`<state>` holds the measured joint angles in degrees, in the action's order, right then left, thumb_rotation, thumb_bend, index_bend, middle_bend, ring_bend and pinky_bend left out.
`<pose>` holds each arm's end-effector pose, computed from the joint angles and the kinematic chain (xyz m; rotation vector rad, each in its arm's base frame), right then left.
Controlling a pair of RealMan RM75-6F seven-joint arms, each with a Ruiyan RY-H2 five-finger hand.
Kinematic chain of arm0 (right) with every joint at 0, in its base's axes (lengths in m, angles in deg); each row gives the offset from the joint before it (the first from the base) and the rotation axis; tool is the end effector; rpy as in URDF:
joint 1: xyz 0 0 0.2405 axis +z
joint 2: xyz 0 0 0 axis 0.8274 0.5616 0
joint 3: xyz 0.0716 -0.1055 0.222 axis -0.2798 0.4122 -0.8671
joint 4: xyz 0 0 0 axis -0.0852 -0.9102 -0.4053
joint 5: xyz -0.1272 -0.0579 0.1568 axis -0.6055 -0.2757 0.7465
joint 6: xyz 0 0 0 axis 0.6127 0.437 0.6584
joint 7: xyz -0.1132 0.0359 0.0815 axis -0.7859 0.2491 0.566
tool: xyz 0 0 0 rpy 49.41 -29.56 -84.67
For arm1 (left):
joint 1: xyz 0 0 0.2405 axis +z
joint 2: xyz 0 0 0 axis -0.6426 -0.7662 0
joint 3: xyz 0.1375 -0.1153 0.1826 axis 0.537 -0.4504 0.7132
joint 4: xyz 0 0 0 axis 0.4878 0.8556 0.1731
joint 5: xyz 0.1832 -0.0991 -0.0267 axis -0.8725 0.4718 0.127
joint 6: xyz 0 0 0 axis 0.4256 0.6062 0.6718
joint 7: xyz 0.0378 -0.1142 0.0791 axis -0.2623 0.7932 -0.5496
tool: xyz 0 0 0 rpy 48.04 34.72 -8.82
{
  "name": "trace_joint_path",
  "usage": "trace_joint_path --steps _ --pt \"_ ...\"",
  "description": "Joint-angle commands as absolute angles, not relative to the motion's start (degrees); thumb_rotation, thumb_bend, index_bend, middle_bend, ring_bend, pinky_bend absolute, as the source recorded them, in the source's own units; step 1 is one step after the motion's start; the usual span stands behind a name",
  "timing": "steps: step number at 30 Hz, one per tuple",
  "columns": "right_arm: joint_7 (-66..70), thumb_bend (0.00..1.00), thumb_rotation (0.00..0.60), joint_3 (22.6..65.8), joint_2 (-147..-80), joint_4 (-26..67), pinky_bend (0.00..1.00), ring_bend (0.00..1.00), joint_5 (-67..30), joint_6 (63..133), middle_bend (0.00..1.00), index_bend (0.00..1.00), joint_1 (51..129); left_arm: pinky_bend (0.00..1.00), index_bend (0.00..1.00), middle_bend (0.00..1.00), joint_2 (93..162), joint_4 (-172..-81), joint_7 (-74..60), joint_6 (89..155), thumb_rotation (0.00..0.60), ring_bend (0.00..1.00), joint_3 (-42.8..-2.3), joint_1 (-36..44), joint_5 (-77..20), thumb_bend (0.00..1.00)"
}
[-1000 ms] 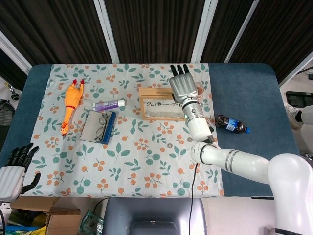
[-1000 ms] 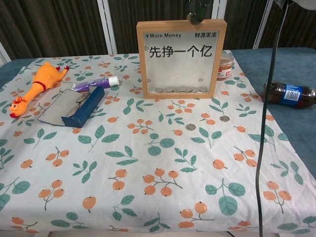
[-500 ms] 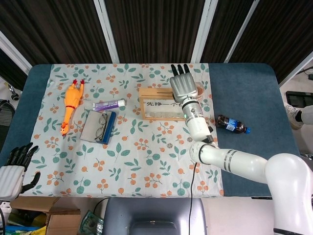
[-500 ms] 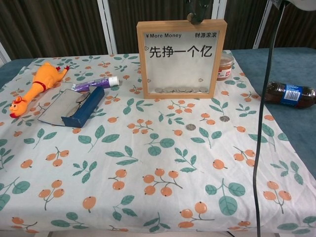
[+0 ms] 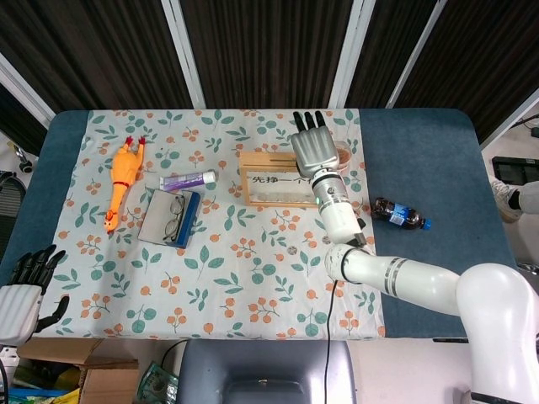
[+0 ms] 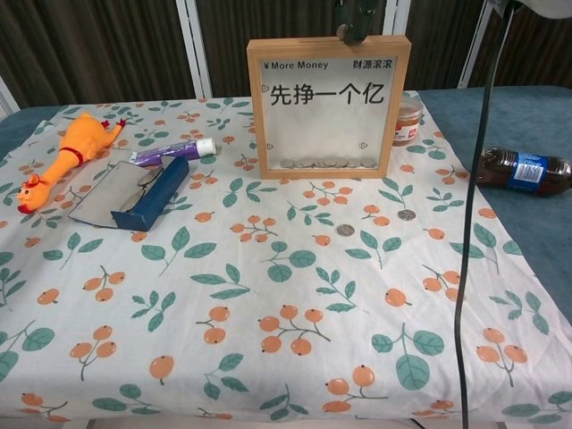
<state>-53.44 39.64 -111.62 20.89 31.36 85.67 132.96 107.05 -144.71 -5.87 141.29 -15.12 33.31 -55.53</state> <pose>-0.0169 -0.4805 0.0621 1.6931 -0.6596 0.6105 -0.3123 0.1837 0.1601 -1.4779 -0.8808 -0.8764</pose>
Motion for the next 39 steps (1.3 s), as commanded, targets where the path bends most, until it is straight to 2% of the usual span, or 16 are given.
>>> trace_joint_path --steps 1,20,30,39 --pt "-53.46 0.55 0.6 39.62 -111.65 20.79 0.0 0.0 31.42 85.61 0.14 0.72 133.03 0.0 0.0 0.0 107.05 -144.69 -5.88 141.26 0.6 0.0 -15.16 33.3 -55.44 0.4" --pt "-52.45 0.55 0.6 39.45 -111.09 21.04 0.0 0.0 30.99 85.41 0.14 0.72 132.63 0.0 0.0 0.0 107.05 -144.78 -5.92 140.88 0.6 0.0 -15.2 33.12 -55.21 0.4" --pt "-51.45 0.55 0.6 39.46 -110.41 21.87 0.0 0.0 30.1 85.11 0.14 0.65 132.31 0.0 0.0 0.0 107.05 -144.81 -5.97 140.77 0.6 0.0 -15.23 33.06 -55.09 0.4" --pt "-50.37 0.55 0.6 39.25 -109.56 22.9 0.0 0.0 29.16 85.61 0.14 0.64 131.91 0.0 0.0 0.0 107.09 -144.84 -5.91 140.74 0.6 0.0 -15.24 32.98 -55.16 0.4"
